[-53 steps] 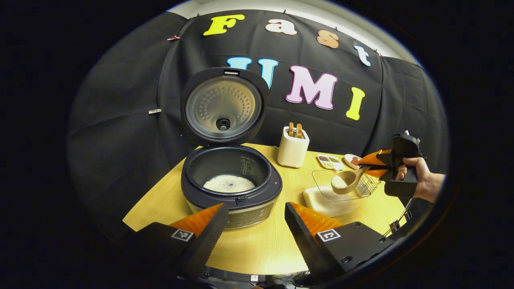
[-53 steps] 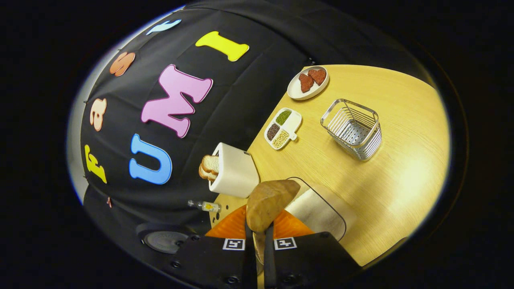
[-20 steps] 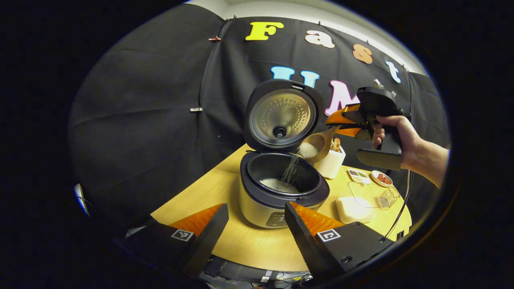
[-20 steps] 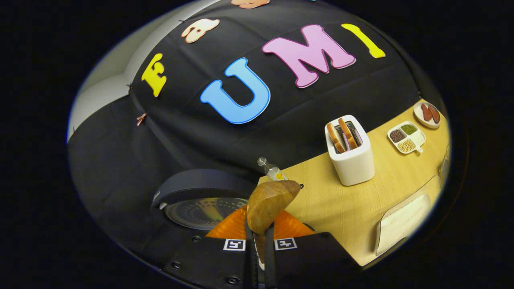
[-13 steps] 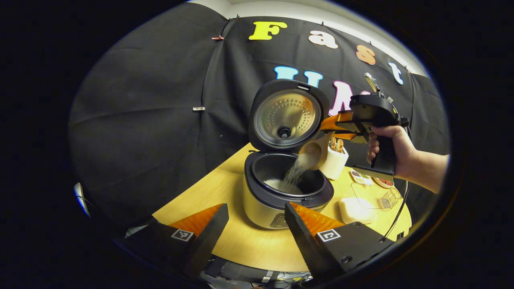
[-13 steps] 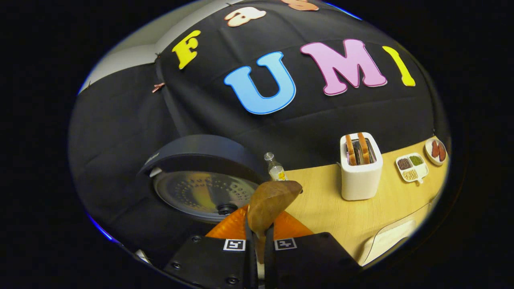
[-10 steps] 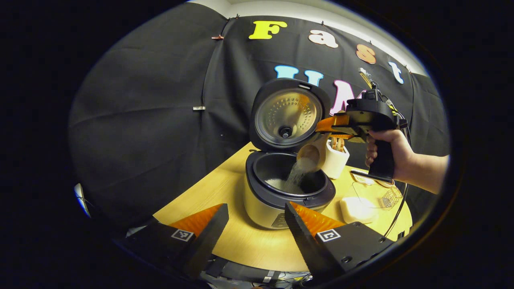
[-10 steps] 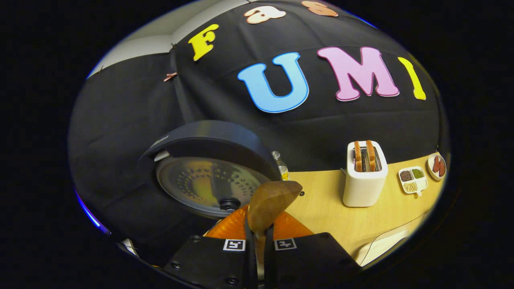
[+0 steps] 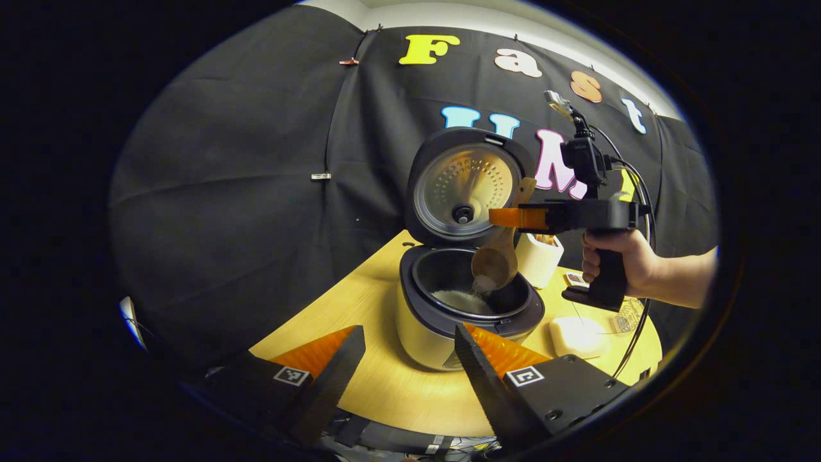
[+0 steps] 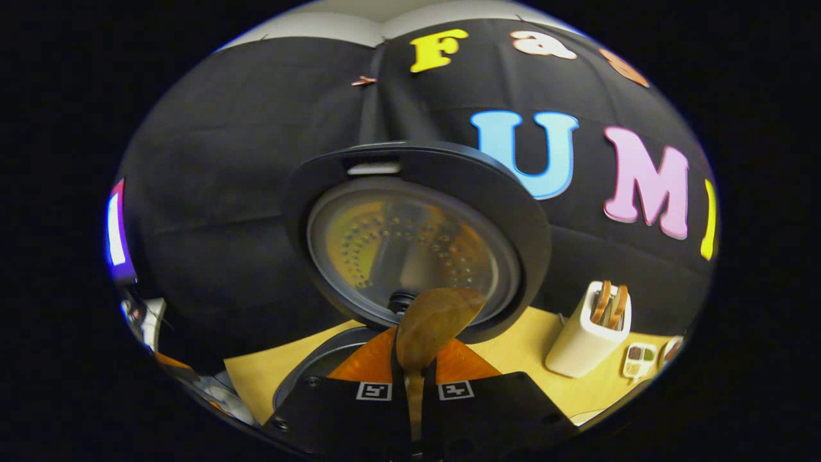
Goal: Close the left gripper, press the button to open the rice cooker; take a wooden spoon from the chopstick holder with the right hand, scoop a spoonful of rice and pour it into the rice cooker, then put the wooden spoon back into the chopstick holder.
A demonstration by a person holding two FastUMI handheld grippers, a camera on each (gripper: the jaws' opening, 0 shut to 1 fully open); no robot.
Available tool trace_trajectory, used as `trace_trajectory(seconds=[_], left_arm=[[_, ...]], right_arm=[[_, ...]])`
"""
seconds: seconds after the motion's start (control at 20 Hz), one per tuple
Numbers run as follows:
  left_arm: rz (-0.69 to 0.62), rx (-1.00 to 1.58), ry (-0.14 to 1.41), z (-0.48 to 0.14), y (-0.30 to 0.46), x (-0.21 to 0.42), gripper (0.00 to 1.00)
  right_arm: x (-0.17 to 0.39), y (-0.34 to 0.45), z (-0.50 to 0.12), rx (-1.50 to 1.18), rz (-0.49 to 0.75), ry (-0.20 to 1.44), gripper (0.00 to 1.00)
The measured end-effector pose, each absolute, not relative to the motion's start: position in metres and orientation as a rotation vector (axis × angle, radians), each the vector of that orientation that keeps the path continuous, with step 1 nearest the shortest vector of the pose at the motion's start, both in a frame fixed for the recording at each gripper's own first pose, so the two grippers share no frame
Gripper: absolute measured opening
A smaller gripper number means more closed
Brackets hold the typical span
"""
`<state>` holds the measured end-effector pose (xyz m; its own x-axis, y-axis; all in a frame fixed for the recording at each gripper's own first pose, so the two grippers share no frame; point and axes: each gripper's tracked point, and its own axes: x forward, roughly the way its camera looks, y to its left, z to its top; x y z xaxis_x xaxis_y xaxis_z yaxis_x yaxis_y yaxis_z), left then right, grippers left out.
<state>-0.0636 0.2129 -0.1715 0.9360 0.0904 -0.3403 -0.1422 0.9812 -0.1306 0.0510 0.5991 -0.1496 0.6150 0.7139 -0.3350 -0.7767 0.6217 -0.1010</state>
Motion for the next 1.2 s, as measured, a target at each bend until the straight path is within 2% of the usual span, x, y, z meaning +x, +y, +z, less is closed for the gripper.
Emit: trace_trajectory(seconds=[0.2, 0.4, 0.5, 0.55, 0.8, 0.85, 0.9, 1.2], left_arm=[[0.121, -0.163, 0.340, -0.172, 0.212, -0.062, 0.96], [0.118, -0.153, 0.329, -0.168, 0.212, -0.061, 0.96], [0.114, -0.155, 0.324, -0.168, 0.210, -0.061, 0.93], [0.109, -0.156, 0.322, -0.168, 0.208, -0.061, 0.96], [0.065, -0.138, 0.300, -0.160, 0.192, -0.055, 0.96], [0.052, -0.137, 0.294, -0.158, 0.188, -0.053, 0.96], [0.039, -0.137, 0.286, -0.154, 0.183, -0.051, 0.96], [-0.058, -0.122, 0.240, -0.135, 0.148, -0.035, 0.96]], right_arm=[[0.034, 0.604, -0.164, -0.334, 0.929, 0.267, 0.12], [0.041, 0.595, -0.156, -0.253, 0.886, 0.289, 0.11], [0.049, 0.589, -0.146, -0.174, 0.856, 0.313, 0.11], [0.052, 0.584, -0.139, -0.132, 0.837, 0.325, 0.11], [0.074, 0.536, -0.103, 0.068, 0.695, 0.354, 0.11], [0.079, 0.523, -0.096, 0.098, 0.665, 0.349, 0.07], [0.083, 0.509, -0.089, 0.126, 0.634, 0.347, 0.11], [0.109, 0.386, -0.053, 0.230, 0.409, 0.309, 0.11]])
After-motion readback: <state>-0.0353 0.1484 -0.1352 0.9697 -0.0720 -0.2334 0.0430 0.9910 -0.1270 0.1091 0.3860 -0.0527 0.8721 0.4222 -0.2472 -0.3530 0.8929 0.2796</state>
